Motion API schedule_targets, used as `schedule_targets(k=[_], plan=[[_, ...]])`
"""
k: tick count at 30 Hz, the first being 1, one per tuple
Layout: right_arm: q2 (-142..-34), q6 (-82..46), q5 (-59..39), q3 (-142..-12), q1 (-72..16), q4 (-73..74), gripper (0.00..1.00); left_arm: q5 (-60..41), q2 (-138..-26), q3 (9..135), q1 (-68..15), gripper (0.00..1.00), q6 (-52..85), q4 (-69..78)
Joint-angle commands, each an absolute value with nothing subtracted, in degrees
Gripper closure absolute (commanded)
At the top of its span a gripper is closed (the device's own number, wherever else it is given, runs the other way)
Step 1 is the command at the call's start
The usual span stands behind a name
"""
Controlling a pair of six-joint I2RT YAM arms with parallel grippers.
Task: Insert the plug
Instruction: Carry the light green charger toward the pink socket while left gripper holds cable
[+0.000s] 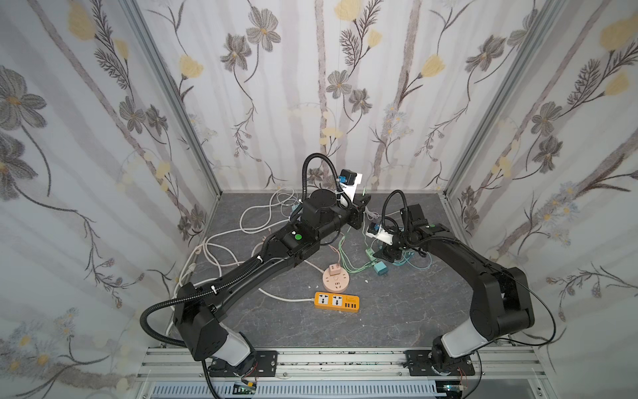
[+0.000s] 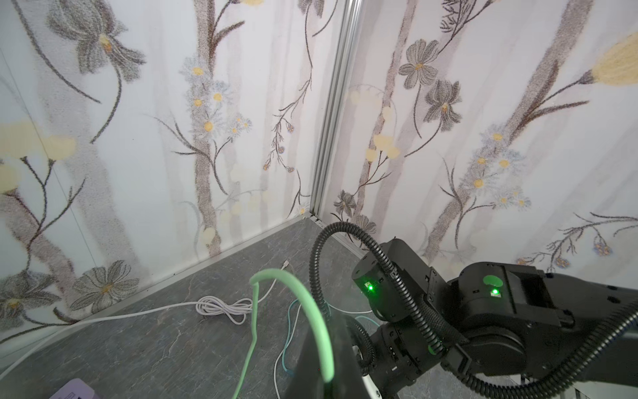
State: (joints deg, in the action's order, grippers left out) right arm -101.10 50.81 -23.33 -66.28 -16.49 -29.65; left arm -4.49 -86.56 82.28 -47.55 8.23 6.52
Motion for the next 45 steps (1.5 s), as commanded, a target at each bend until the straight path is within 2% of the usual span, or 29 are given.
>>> schedule_targets(k=[1,5,13,23,32,40,45], plan=[[-103.65,41.03,-15.69,-70.00,-18.33,-31.12,0.22,-3.05,-86.25,82.81,-47.46,1.00,11.34,7.77],[-107.83,28.48,-15.01,-76.90,-19.41,-39.77,0.24,-2.74,-85.99,81.84,-47.48,1.00,12.05,8.77],[-109.76,21.88,-10.92,-73.33,-21.96,-38.64,0.23,-3.21,-85.40,80.96,-47.37,1.00,11.95,9.81],[-113.74,35.69,-8.27,-75.61,-24.06,-38.21,0.28,-4.88,-83.95,78.31,-46.71,1.00,12.55,11.31],[-116.82,38.43,-5.25,-75.76,-26.70,-36.85,0.50,-5.61,-83.85,77.44,-46.32,1.00,13.51,12.56],[-115.98,37.00,0.16,-74.38,-26.98,-32.87,0.88,-4.70,-82.76,76.47,-45.97,1.00,13.12,12.22],[-108.76,39.91,-13.54,-70.61,-26.05,-35.13,0.90,-1.06,-82.92,77.02,-44.47,1.00,11.15,10.32]])
